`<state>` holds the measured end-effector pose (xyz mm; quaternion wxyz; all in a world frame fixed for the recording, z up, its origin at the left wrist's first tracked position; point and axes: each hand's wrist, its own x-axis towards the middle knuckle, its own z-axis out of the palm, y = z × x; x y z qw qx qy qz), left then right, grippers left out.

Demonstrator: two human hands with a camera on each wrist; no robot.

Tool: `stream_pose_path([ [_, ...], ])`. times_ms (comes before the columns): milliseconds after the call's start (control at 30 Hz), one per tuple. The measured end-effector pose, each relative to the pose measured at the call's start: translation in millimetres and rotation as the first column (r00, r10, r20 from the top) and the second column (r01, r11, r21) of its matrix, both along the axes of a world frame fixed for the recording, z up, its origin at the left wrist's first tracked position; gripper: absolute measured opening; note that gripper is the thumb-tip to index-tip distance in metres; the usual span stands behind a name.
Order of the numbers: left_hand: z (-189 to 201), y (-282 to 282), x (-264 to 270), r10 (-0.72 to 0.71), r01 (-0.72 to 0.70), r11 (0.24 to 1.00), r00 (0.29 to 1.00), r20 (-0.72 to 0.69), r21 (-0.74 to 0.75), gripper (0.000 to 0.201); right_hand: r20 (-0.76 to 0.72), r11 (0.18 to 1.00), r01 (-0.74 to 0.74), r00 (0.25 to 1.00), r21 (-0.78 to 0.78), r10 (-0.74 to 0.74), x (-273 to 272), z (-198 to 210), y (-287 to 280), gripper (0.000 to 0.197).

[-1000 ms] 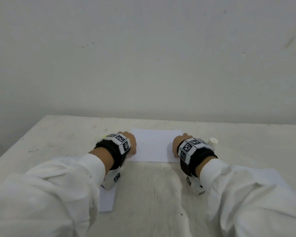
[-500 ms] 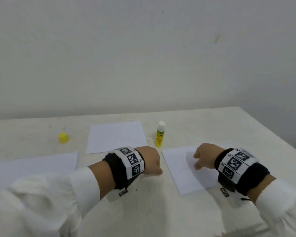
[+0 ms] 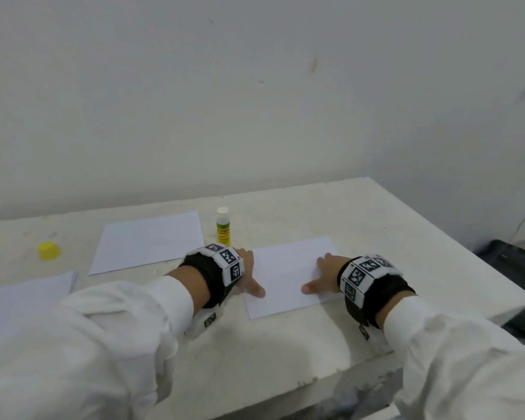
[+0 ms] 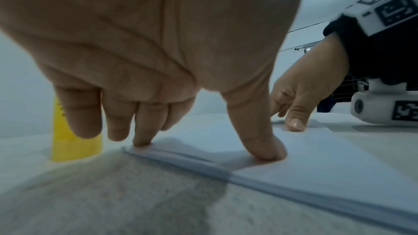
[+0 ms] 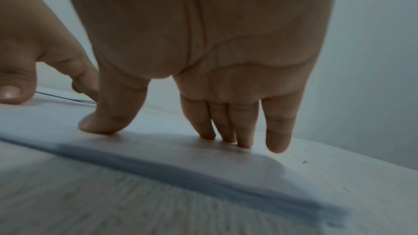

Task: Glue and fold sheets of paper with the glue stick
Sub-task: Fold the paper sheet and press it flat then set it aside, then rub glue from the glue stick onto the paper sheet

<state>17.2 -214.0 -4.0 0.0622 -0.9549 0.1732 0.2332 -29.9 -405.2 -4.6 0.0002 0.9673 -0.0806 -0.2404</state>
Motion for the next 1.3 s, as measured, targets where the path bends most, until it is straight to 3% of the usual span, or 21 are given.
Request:
stream_pose_path([
  [267,10.7,-11.0,-9.1,0.091,-0.092,0.995,0.995,-0.034,-0.029,0.119,-0.023,0.997,-0.054,0.998,-0.063,0.053,-1.2,4.7,2.5,0.075],
  [367,12.7,-12.6,-12.4,0.11,-0.112,0.992,0.993,-0.041,-0.05,0.118,-0.033,0.994,-0.07,0.997,-0.081,0.067,-2.3,8.1,3.5,0.058],
  [433,14.5,-15.0,-14.8,0.097,-0.099,0.992,0.995,-0.033,-0.078,0.112,-0.031,0.994,-0.065,0.998,-0.085,0.062,-1.8,9.7,5.2,0.057],
  [533,17.6,-17.4,-19.0,0.086,-0.089,0.985,0.996,-0.028,-0.148,0.105,-0.029,0.995,-0.059,0.998,-0.084,0.057,0.2,9.7,5.6,0.057],
  [600,18.2,-17.2,-22.5,0.121,-0.132,0.953,0.991,-0.058,-0.274,0.109,-0.034,0.994,-0.064,0.998,-0.086,0.061,-1.0,10.3,5.5,0.057],
  [700,18.3,-13.4,-26.1,0.251,-0.271,0.783,0.961,-0.114,-0.56,0.105,-0.026,0.996,-0.067,0.998,-0.063,0.065,-2.2,9.5,3.9,0.055],
  [800,17.7,-7.7,-31.3,0.415,-0.514,0.437,0.843,-0.342,-0.738,0.079,0.017,0.997,-0.019,1.0,0.075,0.018,-4.7,9.3,-0.9,0.062],
  [867,18.5,-3.9,-35.4,0.401,-0.642,0.252,0.75,-0.526,-0.724,0.056,0.066,0.985,-0.006,0.998,0.175,-0.006,-13.0,15.1,-0.7,0.075],
  [933,19.8,-1.4,-42.0,0.349,-0.725,0.258,0.686,-0.638,-0.638,0.032,0.172,0.97,-0.076,0.984,0.229,0.036,-24.0,24.5,3.1,0.058],
  [1033,16.2,-0.7,-45.7,0.349,-0.75,0.29,0.661,-0.664,-0.594,0.024,0.277,0.915,-0.243,0.948,0.321,0.155,-46.0,38.4,15.3,0.03],
  [1133,14.8,-0.3,-47.6,0.34,-0.794,0.169,0.603,-0.722,-0.584,0.023,0.159,0.837,-0.327,0.945,0.44,0.285,-70.8,43.3,32.3,0.037],
  [1200,16.1,0.3,-50.0,0.288,-0.83,0.083,0.55,-0.784,-0.552,0.022,0.069,0.834,-0.401,0.911,0.379,0.407,-81.5,38.5,42.6,0.049],
  [1300,16.0,0.9,-51.4,0.239,-0.847,0.046,0.524,-0.817,-0.53,0.02,-0.001,0.85,-0.486,0.868,0.205,0.496,-86.5,24.1,49.7,0.057],
])
